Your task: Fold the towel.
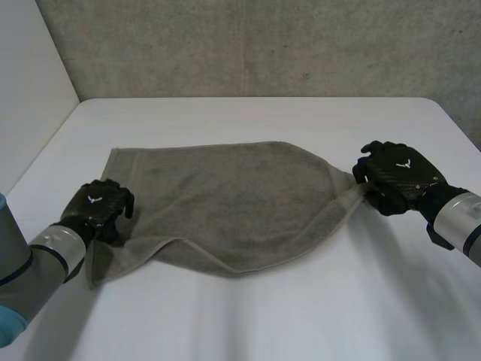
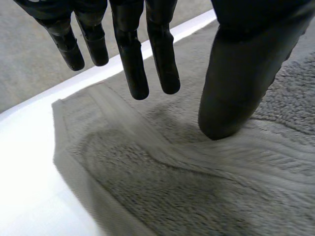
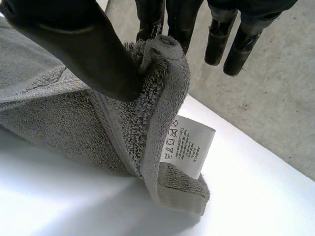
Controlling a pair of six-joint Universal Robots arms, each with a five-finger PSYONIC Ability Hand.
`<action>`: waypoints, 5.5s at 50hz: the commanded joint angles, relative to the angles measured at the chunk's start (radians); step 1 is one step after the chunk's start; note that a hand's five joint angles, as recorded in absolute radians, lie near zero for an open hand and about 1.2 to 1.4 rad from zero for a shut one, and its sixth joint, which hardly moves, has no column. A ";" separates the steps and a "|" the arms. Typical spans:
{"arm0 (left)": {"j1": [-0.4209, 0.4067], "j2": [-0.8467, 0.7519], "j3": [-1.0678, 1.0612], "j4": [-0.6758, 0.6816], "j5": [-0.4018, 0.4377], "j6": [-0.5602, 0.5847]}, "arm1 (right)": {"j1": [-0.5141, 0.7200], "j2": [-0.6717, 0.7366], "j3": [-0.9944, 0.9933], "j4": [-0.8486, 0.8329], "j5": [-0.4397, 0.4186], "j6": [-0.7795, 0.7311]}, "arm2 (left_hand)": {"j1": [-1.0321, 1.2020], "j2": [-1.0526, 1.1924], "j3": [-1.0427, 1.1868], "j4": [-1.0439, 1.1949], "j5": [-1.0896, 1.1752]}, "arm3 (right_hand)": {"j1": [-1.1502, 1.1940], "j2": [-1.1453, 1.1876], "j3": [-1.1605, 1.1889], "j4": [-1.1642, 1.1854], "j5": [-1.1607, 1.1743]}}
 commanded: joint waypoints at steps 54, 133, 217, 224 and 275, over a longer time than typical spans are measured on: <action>-0.200 -0.062 0.031 0.095 -0.376 -0.119 | 0.007 0.035 0.014 0.000 0.007 -0.013 | -0.347 -0.353 -0.052 -0.059 -0.324 | 0.042 0.058 -0.044 -0.076 0.062; 0.067 0.394 0.227 -0.312 0.010 0.016 | 0.036 -0.118 -0.451 0.491 0.142 -0.064 | 0.648 0.642 -0.052 -0.059 0.671 | 0.042 0.058 -0.044 -0.076 0.062; 0.063 0.020 0.303 -0.129 0.213 -0.098 | -0.105 0.216 -0.494 0.410 0.043 -0.308 | 0.648 0.642 -0.052 -0.059 0.671 | 0.042 0.058 -0.044 -0.076 0.062; 0.054 -0.160 0.438 -0.180 0.176 -0.035 | -0.059 0.328 -0.562 0.396 0.083 -0.314 | 0.648 0.642 -0.052 -0.059 0.671 | 0.042 0.058 -0.044 -0.076 0.062; -0.015 -0.494 0.755 -0.111 0.004 0.115 | 0.044 0.696 -0.861 0.224 0.230 -0.306 | 0.648 0.642 -0.052 -0.059 0.671 | 0.042 0.058 -0.044 -0.076 0.062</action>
